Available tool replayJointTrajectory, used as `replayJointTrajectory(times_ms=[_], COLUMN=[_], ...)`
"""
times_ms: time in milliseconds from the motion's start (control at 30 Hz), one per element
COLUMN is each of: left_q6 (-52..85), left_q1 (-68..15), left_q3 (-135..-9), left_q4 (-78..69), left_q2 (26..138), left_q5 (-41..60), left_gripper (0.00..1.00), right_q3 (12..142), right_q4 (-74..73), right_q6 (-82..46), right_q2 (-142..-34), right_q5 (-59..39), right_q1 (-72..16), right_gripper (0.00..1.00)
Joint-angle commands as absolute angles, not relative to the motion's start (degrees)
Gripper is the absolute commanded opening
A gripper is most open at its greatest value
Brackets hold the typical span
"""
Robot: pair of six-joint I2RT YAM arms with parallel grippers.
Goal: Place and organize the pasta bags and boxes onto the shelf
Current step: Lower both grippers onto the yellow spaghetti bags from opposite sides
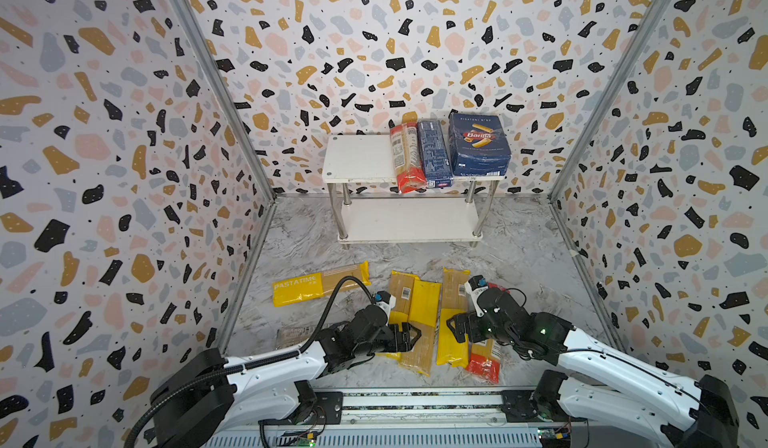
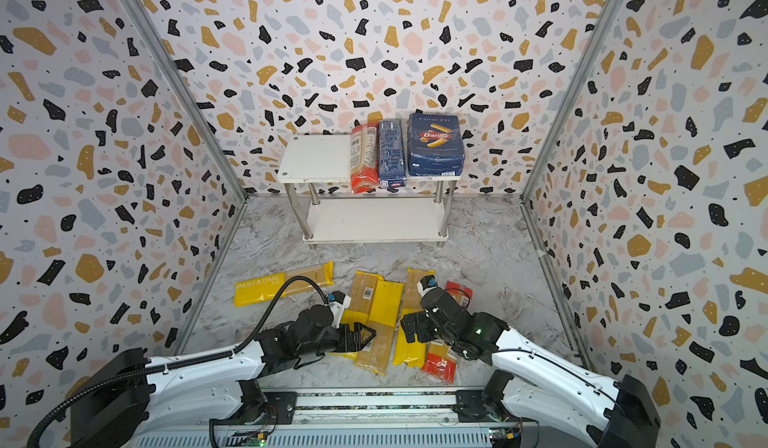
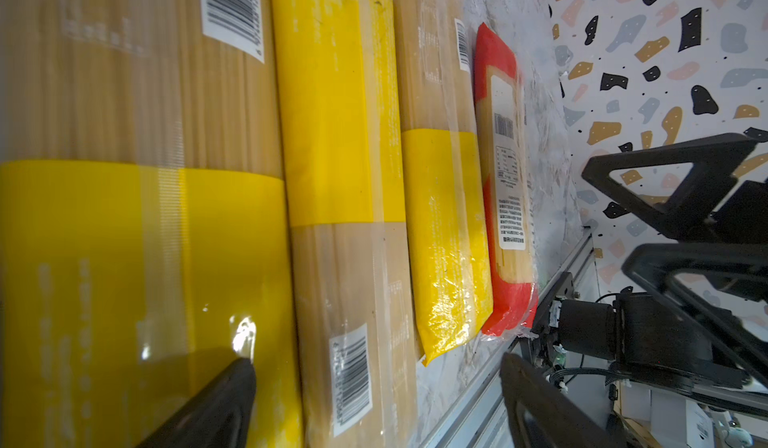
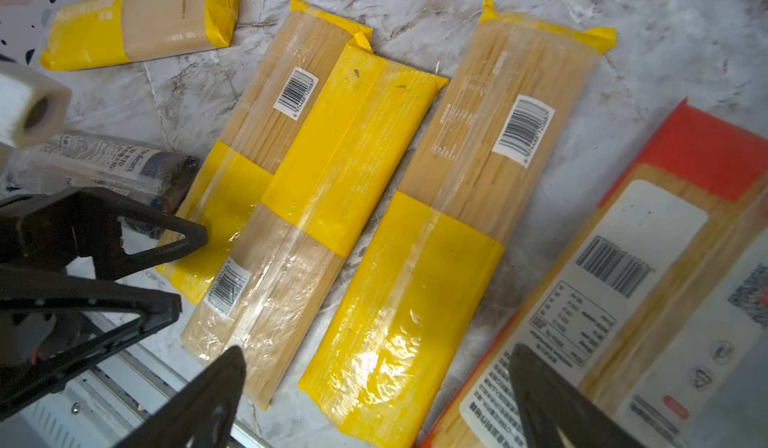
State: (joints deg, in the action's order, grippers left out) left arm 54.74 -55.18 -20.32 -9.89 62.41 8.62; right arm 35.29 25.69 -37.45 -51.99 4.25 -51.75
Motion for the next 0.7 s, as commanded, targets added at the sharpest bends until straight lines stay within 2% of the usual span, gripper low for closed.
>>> replayJointTrajectory(times_ms=[0,133,333,667], left_q6=[55.54,55.31,53.15,51.06], left_q1=[-55.94,-56.15,-56.60,-56.69], left_q3=[-19.29,-19.22,-21.42,-25.77], left_q4=[-13.95,-16.06,-16.41,-18.94], left_q2=[61.87,64.56,71.22,83.64], left_q5=[9.14,10.03,11.16,13.97], left_gripper=[0.92,0.91,0.90,0.88], right_q3=[33.87,31.35,32.24,31.23], right_q4=[22.59,20.78,25.22,27.03], right_q6=[-40.35,-42.07,-42.48,-41.50], right_q2=[-51.14,-49.34,-45.33,-42.97], right_q5=[1.84,-0.08,2.98,1.07], right_q1=[-52.25,-53.13,-53.01,-48.40], right_gripper=[0.99,0.99,0.99,0.99])
